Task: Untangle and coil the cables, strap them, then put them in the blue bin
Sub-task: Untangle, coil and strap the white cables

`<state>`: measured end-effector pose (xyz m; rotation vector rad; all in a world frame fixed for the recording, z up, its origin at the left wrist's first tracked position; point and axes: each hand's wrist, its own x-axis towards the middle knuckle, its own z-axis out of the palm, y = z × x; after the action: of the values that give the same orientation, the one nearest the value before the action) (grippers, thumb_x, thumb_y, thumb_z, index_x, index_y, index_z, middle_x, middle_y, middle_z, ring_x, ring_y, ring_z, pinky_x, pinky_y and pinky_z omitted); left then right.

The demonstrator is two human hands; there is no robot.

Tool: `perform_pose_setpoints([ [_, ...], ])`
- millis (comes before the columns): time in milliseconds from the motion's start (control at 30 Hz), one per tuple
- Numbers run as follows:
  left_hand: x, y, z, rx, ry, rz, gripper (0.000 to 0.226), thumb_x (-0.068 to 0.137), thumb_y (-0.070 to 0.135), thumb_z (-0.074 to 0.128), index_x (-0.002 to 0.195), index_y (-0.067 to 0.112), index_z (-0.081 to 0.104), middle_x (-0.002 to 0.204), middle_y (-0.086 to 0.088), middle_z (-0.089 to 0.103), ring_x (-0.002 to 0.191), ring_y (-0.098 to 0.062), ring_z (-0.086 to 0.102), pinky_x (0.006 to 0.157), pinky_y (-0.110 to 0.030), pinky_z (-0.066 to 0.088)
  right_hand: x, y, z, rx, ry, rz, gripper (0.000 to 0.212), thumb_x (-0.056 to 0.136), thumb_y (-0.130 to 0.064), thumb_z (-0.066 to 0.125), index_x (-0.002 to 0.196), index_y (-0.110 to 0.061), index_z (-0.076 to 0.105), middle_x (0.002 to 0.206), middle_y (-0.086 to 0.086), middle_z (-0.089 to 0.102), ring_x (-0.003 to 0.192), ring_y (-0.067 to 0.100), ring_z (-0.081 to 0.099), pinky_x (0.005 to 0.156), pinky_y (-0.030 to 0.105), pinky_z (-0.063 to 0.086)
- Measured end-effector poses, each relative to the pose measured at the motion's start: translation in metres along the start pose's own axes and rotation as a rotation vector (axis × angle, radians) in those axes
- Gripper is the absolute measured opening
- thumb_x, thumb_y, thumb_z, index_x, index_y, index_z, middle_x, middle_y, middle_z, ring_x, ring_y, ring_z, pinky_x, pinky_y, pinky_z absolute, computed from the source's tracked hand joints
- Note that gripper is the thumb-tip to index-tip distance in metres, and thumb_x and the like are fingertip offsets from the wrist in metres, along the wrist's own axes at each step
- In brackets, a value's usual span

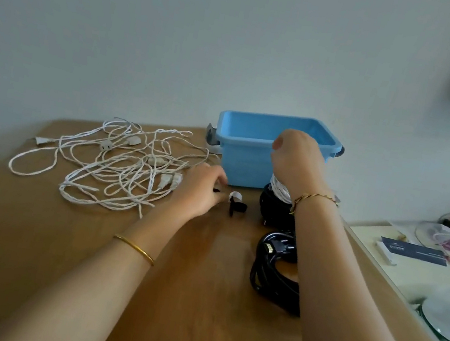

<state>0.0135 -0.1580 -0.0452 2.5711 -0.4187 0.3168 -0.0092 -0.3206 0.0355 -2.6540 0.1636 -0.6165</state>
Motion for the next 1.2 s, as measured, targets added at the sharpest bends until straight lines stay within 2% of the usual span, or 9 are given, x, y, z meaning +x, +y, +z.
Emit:
perform_pose_setpoints([
  [133, -0.005, -0.038, -0.033, 0.188, 0.166, -0.154, 0.008, 0.091, 0.022, 0.059, 0.097, 0.02, 0.064, 0.117, -0.009, 0.057, 0.11, -0.027, 0.052, 0.093, -0.04, 0.047, -0.006, -0.029, 0.008, 0.087, -0.103, -0.088, 0.027, 0.089, -0.002, 0.045, 0.109, -0.003, 0.062, 0.113, 0.013, 0.061, 0.105, 0.031, 0.055, 0.085, 0.036, 0.048],
  [267, -0.018, -0.076, -0.045, 0.403, -0.171, -0.445, 0.06, 0.08, 0.055, 0.061, 0.126, 0.017, 0.052, 0.138, -0.016, 0.043, 0.129, -0.037, 0.036, 0.101, -0.049, 0.039, -0.017, -0.06, 0.039, 0.194, -0.269, -0.134, 0.03, 0.089, 0.0, 0.042, 0.107, -0.001, 0.065, 0.112, 0.016, 0.062, 0.103, 0.031, 0.058, 0.086, 0.034, 0.049],
  [333, -0.027, -0.09, -0.044, 0.402, -0.245, -0.485, 0.066, 0.074, 0.056, 0.064, 0.123, 0.015, 0.051, 0.136, -0.015, 0.045, 0.126, -0.037, 0.039, 0.101, -0.05, 0.039, -0.021, -0.075, 0.062, 0.191, -0.373, -0.118, 0.031, 0.088, 0.002, 0.043, 0.112, 0.0, 0.062, 0.119, 0.016, 0.06, 0.109, 0.03, 0.056, 0.087, 0.032, 0.046],
  [467, -0.036, -0.103, -0.054, 0.382, -0.1, -0.486, 0.028, 0.086, 0.024, 0.063, 0.109, 0.009, 0.061, 0.128, -0.015, 0.047, 0.116, -0.034, 0.048, 0.096, -0.039, 0.044, -0.033, -0.095, 0.107, 0.142, -0.536, -0.077, 0.03, 0.093, -0.004, 0.046, 0.121, 0.002, 0.055, 0.128, 0.016, 0.055, 0.118, 0.029, 0.052, 0.094, 0.032, 0.042],
  [667, -0.047, -0.125, -0.078, 0.291, 0.074, -0.458, 0.005, 0.09, 0.01, 0.056, 0.086, 0.009, 0.059, 0.106, -0.012, 0.059, 0.09, -0.026, 0.058, 0.071, -0.032, 0.042, -0.029, -0.106, 0.145, 0.284, -0.527, 0.015, 0.029, 0.093, -0.007, 0.042, 0.119, -0.003, 0.055, 0.125, 0.017, 0.057, 0.115, 0.031, 0.053, 0.096, 0.037, 0.044],
  [833, -0.048, -0.14, -0.102, 0.119, 0.435, -0.439, 0.015, 0.095, 0.009, 0.045, 0.08, 0.011, 0.047, 0.08, -0.007, 0.054, 0.073, -0.027, 0.05, 0.056, -0.032, 0.03, -0.019, -0.124, 0.162, 0.404, -0.575, -0.099, 0.045, 0.095, -0.006, 0.038, 0.139, -0.012, 0.043, 0.143, 0.011, 0.045, 0.131, 0.026, 0.041, 0.108, 0.031, 0.034],
  [1033, -0.046, -0.135, -0.123, -0.12, 0.708, -0.357, 0.012, 0.095, 0.01, 0.045, 0.085, 0.014, 0.05, 0.083, -0.005, 0.065, 0.077, -0.026, 0.058, 0.068, -0.039, 0.044, -0.012, -0.144, 0.149, 0.283, -0.295, 0.015, 0.027, 0.093, -0.013, 0.039, 0.11, -0.011, 0.06, 0.123, 0.017, 0.05, 0.098, 0.031, 0.055, 0.079, 0.035, 0.047],
  [1133, -0.046, -0.126, -0.123, -0.216, 0.716, -0.297, 0.012, 0.093, 0.01, 0.054, 0.083, 0.017, 0.051, 0.077, -0.001, 0.062, 0.075, -0.024, 0.059, 0.071, -0.039, 0.048, -0.02, -0.162, 0.137, 0.878, -0.544, 0.112, 0.051, 0.097, -0.044, 0.039, 0.084, -0.004, 0.068, 0.076, 0.007, 0.064, 0.06, 0.018, 0.054, 0.054, 0.025, 0.041],
  [1200, -0.048, -0.119, -0.117, -0.272, 0.55, -0.28, 0.017, 0.09, 0.012, 0.061, 0.077, 0.02, 0.052, 0.073, 0.003, 0.06, 0.073, -0.023, 0.06, 0.069, -0.037, 0.049, -0.025, -0.168, 0.131, 1.177, -0.723, 0.202, 0.052, 0.093, -0.052, 0.045, 0.08, -0.007, 0.069, 0.068, 0.002, 0.066, 0.054, 0.012, 0.056, 0.055, 0.024, 0.043],
])
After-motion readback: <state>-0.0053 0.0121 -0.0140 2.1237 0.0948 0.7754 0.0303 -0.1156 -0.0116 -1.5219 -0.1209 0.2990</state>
